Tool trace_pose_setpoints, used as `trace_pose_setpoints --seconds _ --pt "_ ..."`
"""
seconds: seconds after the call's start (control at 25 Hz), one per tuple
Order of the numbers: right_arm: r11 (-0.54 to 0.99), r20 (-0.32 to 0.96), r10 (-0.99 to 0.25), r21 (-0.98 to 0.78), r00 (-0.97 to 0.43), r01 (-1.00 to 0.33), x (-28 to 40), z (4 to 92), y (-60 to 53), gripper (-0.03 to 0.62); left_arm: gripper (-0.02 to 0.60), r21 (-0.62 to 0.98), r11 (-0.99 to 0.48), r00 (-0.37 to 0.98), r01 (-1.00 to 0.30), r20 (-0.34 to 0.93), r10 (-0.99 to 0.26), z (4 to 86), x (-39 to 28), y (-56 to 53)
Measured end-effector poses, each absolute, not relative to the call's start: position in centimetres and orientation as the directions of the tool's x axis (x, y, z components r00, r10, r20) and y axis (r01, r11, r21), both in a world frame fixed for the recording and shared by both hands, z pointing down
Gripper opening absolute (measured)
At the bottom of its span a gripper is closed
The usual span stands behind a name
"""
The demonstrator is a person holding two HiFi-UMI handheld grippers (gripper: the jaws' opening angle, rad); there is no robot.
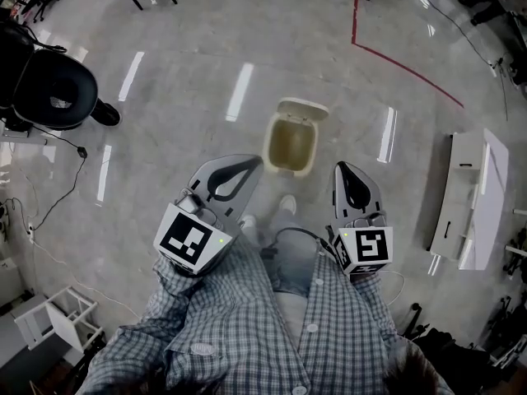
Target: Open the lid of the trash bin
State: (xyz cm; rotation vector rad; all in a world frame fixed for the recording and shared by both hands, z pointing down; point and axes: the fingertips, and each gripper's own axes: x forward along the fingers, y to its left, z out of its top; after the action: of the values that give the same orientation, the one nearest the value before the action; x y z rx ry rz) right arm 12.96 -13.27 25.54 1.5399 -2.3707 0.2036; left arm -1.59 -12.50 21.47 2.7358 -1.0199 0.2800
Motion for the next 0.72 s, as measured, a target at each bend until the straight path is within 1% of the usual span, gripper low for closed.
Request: trace_pose_setpoints --seconds 0.28,0.72 --pt "0.435 0.288 -0.87 0.064 -0.401 -0.898 12.2 23.8 -13.2 0.02 0.006 0.114 -0.74 0.742 -0.663 0.238 -0.627 20.9 -1.7 -12.3" --pt "0.443 0.289 -0.867 0.076 -0.406 -0.893 12.5 23.7 -13.2 0.02 0.006 0.109 -0.745 0.745 -0.658 0.235 -0.624 20.9 -1.1 -12.4"
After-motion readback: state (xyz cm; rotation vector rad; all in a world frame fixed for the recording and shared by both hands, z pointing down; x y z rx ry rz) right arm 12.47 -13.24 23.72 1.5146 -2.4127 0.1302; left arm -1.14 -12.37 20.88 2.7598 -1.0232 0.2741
